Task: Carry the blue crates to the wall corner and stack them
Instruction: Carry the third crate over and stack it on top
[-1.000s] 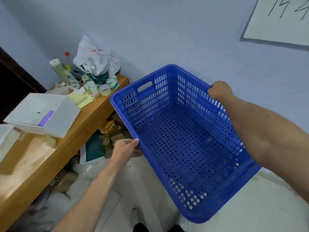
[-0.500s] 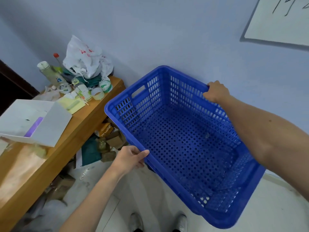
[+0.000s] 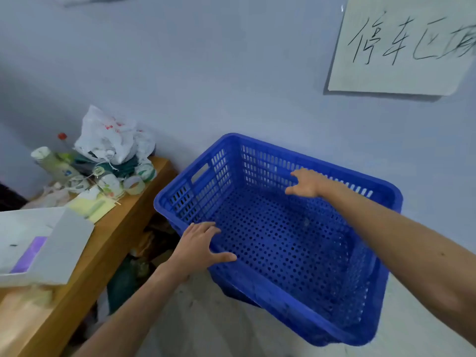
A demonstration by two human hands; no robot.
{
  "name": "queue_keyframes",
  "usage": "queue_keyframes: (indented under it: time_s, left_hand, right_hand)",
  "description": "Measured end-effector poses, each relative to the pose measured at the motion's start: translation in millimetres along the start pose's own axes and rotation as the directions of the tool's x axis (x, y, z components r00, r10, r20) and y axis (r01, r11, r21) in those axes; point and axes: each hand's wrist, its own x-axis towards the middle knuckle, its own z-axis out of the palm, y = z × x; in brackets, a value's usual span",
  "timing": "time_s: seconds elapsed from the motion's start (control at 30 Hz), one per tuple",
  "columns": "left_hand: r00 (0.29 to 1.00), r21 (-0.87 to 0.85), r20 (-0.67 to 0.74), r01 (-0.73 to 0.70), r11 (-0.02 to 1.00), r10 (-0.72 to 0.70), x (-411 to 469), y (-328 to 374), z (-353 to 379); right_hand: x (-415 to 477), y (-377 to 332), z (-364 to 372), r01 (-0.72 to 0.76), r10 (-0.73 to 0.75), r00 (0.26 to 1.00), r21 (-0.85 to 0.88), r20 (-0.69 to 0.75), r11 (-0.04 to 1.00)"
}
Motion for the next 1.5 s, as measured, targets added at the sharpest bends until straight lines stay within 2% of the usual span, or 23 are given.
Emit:
queue_keyframes:
  time_s: [0.07,0.23,0.33,0.4,0.47,0.57,0.63,0.73,1.0,1.33,1.5]
  left_hand:
    - [0.997,0.021,0.052,-0.06,0.998,0.059,9.5,-9.6,1.6]
    - [0.949,0.189,-0.03,-0.302,0.934,0.313,17.1,-29.0,5.0]
    - [0.913,0.275,0.014,-0.395,0.877,0.407,24.8,-42.9,5.6]
    - [0.898,0.261,0.048,-0.435,0.862,0.438,31.7,-48.6,4.2]
    - [0.899,0.293,0.048,-0.43,0.854,0.436,36.3,-55.7,2.3]
    - [0.909,0.369,0.037,-0.399,0.839,0.416,43.4,-68.1,-1.4]
    - [0.909,0.396,0.035,-0.393,0.83,0.414,47.6,-73.7,-5.1]
    - [0.906,0.44,0.038,-0.395,0.807,0.422,51.0,-75.3,-4.9]
    - [0.924,0.501,0.005,-0.334,0.798,0.383,55.0,-68.6,-1.9]
    - [0.963,0.509,-0.043,-0.208,0.835,0.265,75.0,-23.8,3.9]
    - [0.971,0.542,-0.044,-0.174,0.822,0.234,79.5,-4.0,7.9]
  right_hand:
    - [-21.8,-15.1,8.7,0.011,-0.011,0.995,-0.003,0.096,1.0]
    - [-92.4,-65.1,31.7,0.047,-0.043,0.954,-0.006,0.298,0.999]
    - [-129.7,-100.8,58.4,0.062,-0.101,0.928,0.12,0.359,0.991]
    - [-150.7,-117.9,84.5,0.056,-0.115,0.936,0.179,0.334,0.982]
    - [-166.3,-126.3,119.3,0.055,-0.076,0.958,0.085,0.278,0.995]
    - [-181.0,-124.2,163.6,0.03,-0.027,0.999,-0.135,0.026,0.99]
    - [-187.7,-119.3,179.3,-0.012,-0.014,0.991,-0.191,-0.132,0.981]
    - [-192.9,-109.2,189.6,-0.07,0.011,0.971,-0.243,-0.239,0.967]
    - [-187.8,-87.8,183.8,-0.011,-0.081,0.96,-0.325,-0.267,0.945]
    - [-156.6,-31.0,142.2,-0.035,-0.05,0.964,-0.313,-0.26,0.949]
    - [-147.1,-10.3,135.4,-0.04,-0.034,0.967,-0.28,-0.254,0.959]
